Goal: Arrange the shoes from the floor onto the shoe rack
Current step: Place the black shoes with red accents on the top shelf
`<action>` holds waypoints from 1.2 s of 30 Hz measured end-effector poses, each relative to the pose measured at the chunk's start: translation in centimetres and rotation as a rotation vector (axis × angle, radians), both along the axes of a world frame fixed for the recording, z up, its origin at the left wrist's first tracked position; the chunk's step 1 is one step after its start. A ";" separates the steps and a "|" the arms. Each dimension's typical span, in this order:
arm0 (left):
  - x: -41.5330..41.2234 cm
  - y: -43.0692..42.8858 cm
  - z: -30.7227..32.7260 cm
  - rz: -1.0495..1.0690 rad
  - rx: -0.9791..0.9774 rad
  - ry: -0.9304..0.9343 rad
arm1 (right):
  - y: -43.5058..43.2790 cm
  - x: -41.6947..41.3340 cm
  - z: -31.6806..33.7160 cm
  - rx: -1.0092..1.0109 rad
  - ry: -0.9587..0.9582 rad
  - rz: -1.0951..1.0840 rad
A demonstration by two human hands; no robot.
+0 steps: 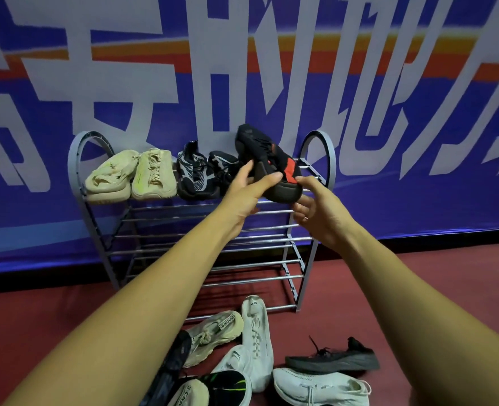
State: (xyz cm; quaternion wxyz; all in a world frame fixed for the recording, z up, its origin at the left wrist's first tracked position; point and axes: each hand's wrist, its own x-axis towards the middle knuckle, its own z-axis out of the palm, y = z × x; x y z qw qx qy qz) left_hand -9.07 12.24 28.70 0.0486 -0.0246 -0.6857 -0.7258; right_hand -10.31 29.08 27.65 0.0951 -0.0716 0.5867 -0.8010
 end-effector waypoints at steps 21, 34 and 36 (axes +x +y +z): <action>-2.3 7.9 -2.3 0.178 -0.410 0.072 | 4.9 -3.1 -1.5 0.026 -0.062 -0.337; -3.2 8.4 -2.8 -0.051 -0.354 -0.077 | 4.7 -4.5 -1.5 0.100 -0.026 -0.399; -2.9 8.0 -2.5 -0.081 -0.350 -0.082 | 4.7 -4.5 -1.7 0.124 -0.017 -0.428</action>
